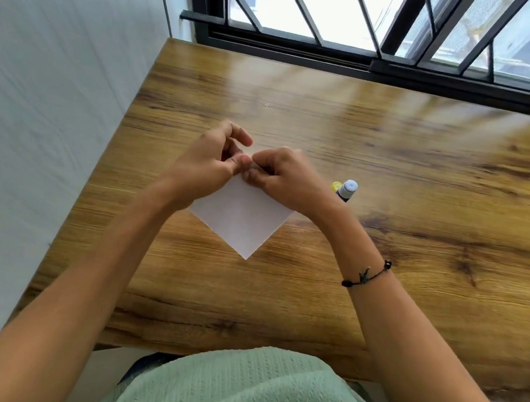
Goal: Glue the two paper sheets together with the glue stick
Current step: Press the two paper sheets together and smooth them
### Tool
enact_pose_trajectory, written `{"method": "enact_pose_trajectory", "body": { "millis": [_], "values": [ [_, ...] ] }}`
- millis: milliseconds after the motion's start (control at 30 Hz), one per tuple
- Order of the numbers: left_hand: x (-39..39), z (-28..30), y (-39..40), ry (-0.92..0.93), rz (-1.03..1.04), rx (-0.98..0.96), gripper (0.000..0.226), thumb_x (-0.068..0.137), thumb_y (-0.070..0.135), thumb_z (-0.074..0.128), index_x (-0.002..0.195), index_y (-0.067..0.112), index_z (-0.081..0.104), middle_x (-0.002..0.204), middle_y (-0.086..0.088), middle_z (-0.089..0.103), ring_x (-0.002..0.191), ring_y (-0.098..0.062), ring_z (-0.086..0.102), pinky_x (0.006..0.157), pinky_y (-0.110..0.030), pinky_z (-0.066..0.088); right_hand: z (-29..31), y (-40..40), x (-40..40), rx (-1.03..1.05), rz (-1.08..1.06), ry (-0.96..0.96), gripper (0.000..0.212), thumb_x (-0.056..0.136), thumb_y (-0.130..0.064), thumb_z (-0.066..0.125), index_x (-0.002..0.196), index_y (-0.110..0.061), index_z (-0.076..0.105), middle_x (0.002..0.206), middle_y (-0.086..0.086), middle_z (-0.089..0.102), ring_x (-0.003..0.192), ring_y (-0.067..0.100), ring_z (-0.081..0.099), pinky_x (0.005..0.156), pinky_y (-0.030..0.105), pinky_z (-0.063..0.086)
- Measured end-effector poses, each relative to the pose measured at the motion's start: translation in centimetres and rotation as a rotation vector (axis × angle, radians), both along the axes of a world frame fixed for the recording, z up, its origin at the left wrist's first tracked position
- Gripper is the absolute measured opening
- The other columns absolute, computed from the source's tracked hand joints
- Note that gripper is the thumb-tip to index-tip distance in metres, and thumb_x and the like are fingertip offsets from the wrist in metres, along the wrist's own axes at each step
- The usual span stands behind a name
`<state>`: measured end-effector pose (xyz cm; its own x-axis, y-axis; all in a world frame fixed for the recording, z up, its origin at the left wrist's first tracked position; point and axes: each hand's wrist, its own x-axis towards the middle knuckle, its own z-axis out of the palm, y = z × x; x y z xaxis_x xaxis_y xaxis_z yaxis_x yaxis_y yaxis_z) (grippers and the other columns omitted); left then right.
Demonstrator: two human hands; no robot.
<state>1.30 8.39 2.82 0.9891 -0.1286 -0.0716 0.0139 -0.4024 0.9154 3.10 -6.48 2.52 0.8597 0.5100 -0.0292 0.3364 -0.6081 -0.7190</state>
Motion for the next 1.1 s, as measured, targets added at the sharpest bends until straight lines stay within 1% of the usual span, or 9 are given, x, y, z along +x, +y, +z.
{"method": "enact_pose_trajectory", "body": {
  "millis": [167,333,433,567,700,767,833,1000,1100],
  "values": [
    [0.2,1.0,1.1,0.18,-0.094,-0.19,0.015,0.087,0.003,0.054,0.076,0.014,0.054,0.074,-0.001,0.053,0.066,-0.009,0.054,0.059,-0.016,0.047,0.8,0.1,0.1,-0.05,0.046,0.011,0.023,0.087,-0.017,0.055,0.076,0.002,0.061,0.061,0.001,0.049,0.053,0.004,0.04,0.049,0.017,0.03],
    [0.7,0.5,1.3,0.066,0.117,-0.138,0.024,0.085,0.001,0.055,0.067,0.016,0.052,0.068,-0.002,0.049,0.066,-0.013,0.046,0.061,-0.026,0.04,1.0,0.2,0.5,-0.043,-0.053,0.021,0.038,0.087,-0.015,0.054,0.052,-0.012,0.041,0.054,-0.004,0.036,0.052,0.007,0.032,0.047,0.017,0.029],
    [0.9,0.1,1.5,0.027,0.237,-0.113,0.026,0.084,0.002,0.056,0.063,0.018,0.052,0.065,0.0,0.048,0.062,-0.012,0.044,0.058,-0.024,0.038,0.9,0.0,0.6,-0.086,-0.12,0.032,0.03,0.087,-0.014,0.054,0.059,-0.003,0.054,0.054,-0.003,0.04,0.053,0.007,0.036,0.046,0.014,0.03],
    [0.6,-0.3,2.9,0.037,0.351,-0.088,0.024,0.085,0.004,0.056,0.065,0.017,0.052,0.065,0.002,0.049,0.06,-0.008,0.044,0.055,-0.02,0.039,0.7,-0.6,0.6,-0.077,-0.185,0.088,0.028,0.087,-0.012,0.052,0.062,-0.001,0.058,0.054,0.003,0.056,0.047,0.016,0.05,0.04,0.013,0.036],
    [-0.1,-1.8,3.6,0.087,0.401,-0.063,0.024,0.084,0.004,0.057,0.064,0.016,0.053,0.065,0.001,0.051,0.059,-0.01,0.044,0.053,-0.022,0.039,0.0,-0.6,0.7,-0.117,-0.228,0.069,0.025,0.086,-0.013,0.054,0.068,0.001,0.065,0.053,-0.001,0.059,0.044,0.011,0.052,0.043,0.012,0.041],
    [-0.3,-3.0,3.9,0.096,0.502,-0.032,0.026,0.082,0.005,0.059,0.061,0.019,0.053,0.064,0.002,0.052,0.061,-0.012,0.046,0.053,-0.024,0.039,-0.8,-0.8,1.2,-0.148,-0.297,0.034,0.025,0.086,-0.013,0.055,0.07,0.003,0.065,0.062,0.007,0.066,0.055,0.017,0.059,0.056,0.024,0.05],
    [-0.6,-3.8,4.0,0.115,0.549,0.01,0.024,0.081,0.008,0.062,0.061,0.021,0.055,0.067,0.003,0.055,0.066,-0.014,0.05,0.057,-0.027,0.043,-1.5,-0.9,1.5,-0.214,-0.351,-0.023,0.025,0.087,-0.015,0.055,0.075,0.004,0.066,0.076,0.017,0.07,0.076,0.03,0.064,0.07,0.035,0.052],
    [-2.1,-4.6,0.9,-0.003,0.511,0.198,0.002,0.08,0.012,0.061,0.08,0.011,0.06,0.07,0.004,0.058,0.072,-0.017,0.054,0.067,-0.028,0.042,-2.2,1.5,-1.3,-0.292,-0.315,-0.212,0.022,0.09,-0.02,0.05,0.097,-0.002,0.061,0.098,0.017,0.066,0.092,0.031,0.058,0.067,0.03,0.034],
    [-2.5,-5.1,-0.6,-0.108,0.462,0.389,0.021,0.079,0.007,0.059,0.1,0.005,0.056,0.098,-0.012,0.059,0.088,-0.027,0.055,0.082,-0.036,0.045,-3.8,2.5,-3.7,-0.297,-0.238,-0.233,0.026,0.091,-0.014,0.044,0.113,-0.003,0.055,0.114,0.016,0.06,0.106,0.029,0.052,0.082,0.031,0.039]
  ]
}}
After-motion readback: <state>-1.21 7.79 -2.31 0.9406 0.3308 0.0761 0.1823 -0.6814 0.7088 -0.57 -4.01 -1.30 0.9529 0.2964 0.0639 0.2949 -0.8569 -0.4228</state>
